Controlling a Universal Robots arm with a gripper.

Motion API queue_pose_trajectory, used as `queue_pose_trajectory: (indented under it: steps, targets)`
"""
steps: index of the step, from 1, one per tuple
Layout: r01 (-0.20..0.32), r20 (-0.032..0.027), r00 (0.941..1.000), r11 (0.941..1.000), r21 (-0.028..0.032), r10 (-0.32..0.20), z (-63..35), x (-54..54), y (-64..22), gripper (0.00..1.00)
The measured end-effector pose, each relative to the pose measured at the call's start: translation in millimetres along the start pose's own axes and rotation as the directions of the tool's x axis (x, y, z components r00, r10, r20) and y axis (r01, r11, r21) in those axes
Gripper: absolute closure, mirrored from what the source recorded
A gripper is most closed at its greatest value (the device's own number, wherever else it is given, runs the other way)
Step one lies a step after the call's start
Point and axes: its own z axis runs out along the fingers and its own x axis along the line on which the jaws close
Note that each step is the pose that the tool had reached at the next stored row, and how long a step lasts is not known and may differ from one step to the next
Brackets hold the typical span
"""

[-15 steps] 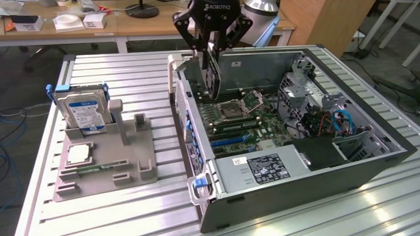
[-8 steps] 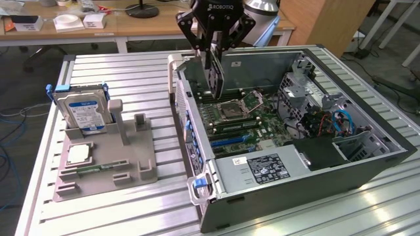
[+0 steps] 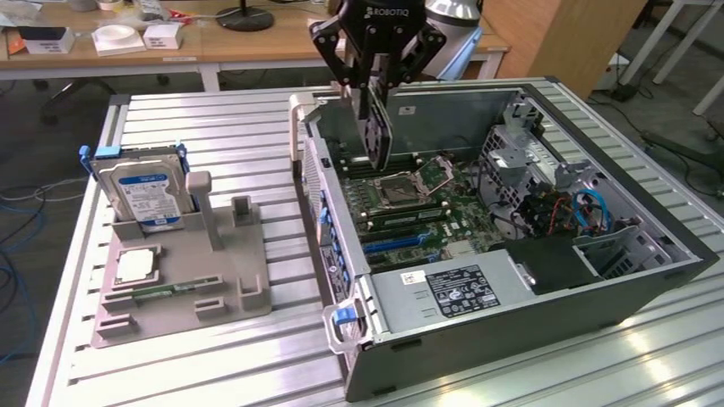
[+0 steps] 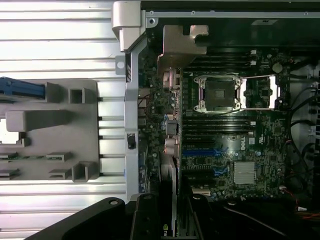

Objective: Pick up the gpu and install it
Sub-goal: 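Pick up the gpu and move the gpu toward the slot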

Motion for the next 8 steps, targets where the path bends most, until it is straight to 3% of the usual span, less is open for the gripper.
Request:
queue_pose_trajectory:
  steps: [7,8]
  targets:
    - [0.0,0.0007,1.0,0.9998,0.021,0.0,0.0,-5.0,0.2,0.74]
    - [0.0,0.0008,1.0,0.9996,0.0269,0.0,0.0,-6.5,0.2,0.74]
